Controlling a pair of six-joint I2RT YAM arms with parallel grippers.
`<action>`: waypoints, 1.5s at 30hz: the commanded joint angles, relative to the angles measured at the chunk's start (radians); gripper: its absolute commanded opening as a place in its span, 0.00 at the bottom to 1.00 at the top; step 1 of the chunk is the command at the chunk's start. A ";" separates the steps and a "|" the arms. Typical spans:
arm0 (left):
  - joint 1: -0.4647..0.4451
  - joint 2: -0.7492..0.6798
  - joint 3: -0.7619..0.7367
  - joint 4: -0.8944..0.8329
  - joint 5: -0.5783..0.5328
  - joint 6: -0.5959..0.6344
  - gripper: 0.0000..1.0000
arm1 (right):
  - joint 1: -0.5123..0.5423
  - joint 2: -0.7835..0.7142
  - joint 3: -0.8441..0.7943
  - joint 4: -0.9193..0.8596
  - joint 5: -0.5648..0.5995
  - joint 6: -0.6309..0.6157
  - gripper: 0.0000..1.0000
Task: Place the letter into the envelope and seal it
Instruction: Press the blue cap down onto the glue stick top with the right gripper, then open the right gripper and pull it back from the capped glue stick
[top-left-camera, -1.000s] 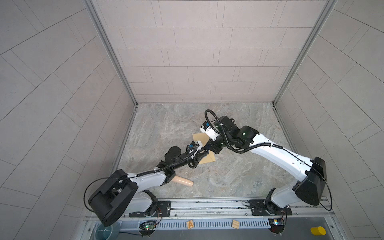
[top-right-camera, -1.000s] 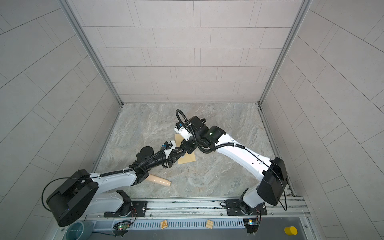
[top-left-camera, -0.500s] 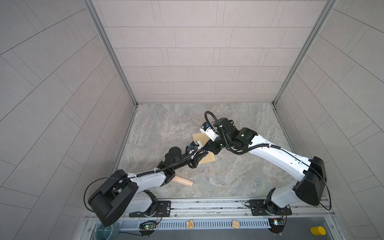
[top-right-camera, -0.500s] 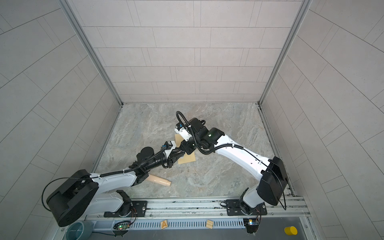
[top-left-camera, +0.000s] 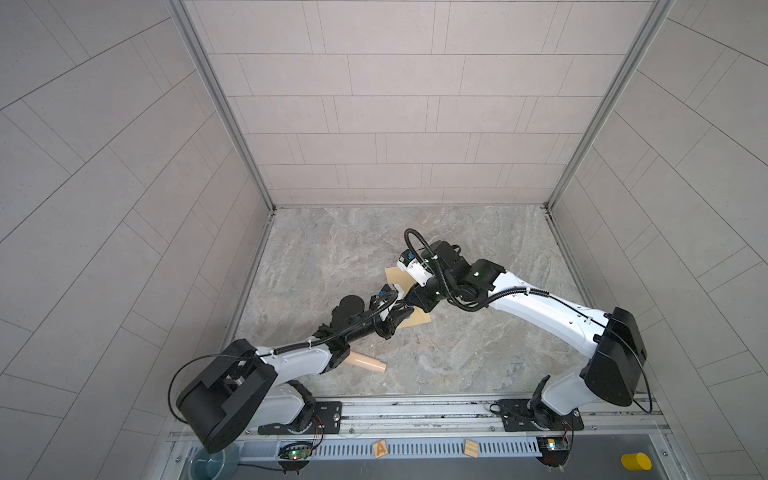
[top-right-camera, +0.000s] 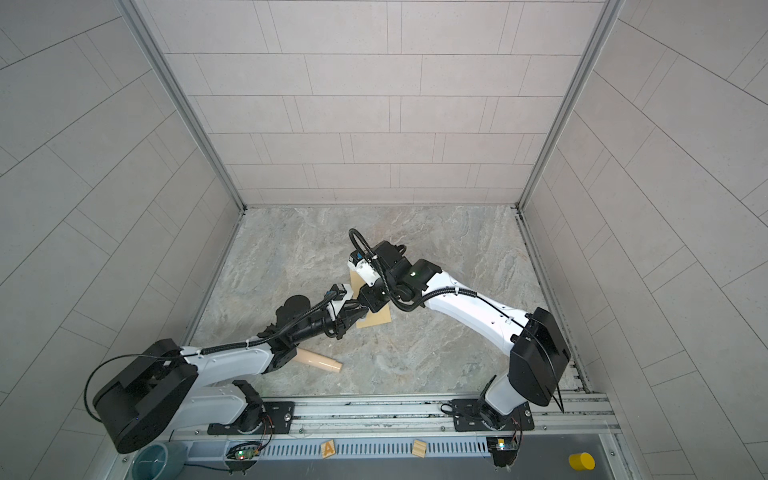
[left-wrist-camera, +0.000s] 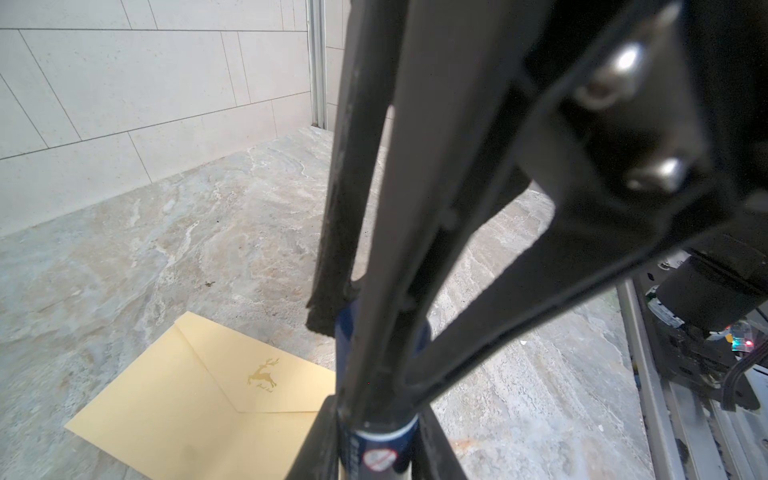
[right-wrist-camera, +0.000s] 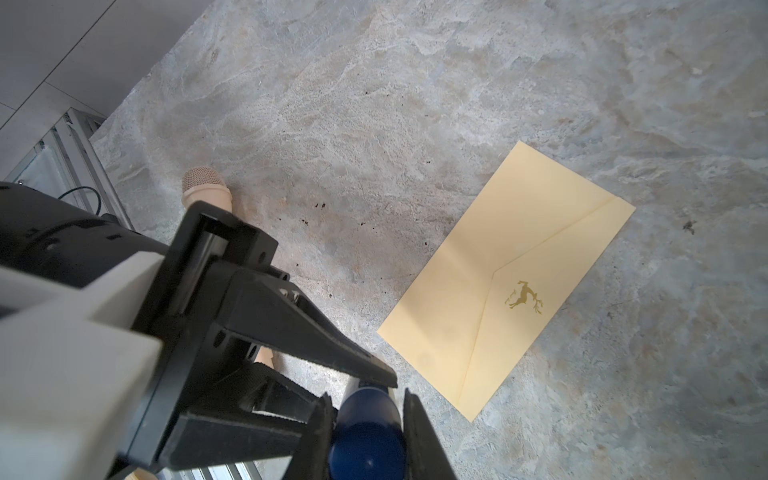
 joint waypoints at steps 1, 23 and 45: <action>-0.003 -0.056 0.060 0.316 -0.009 -0.023 0.00 | 0.039 0.051 -0.065 -0.139 -0.048 0.008 0.12; -0.002 -0.064 0.054 0.300 0.005 -0.031 0.00 | 0.035 -0.140 -0.003 -0.025 0.002 -0.002 0.30; -0.003 -0.048 0.065 0.295 0.040 -0.029 0.00 | -0.020 -0.338 -0.023 0.136 0.171 0.009 0.81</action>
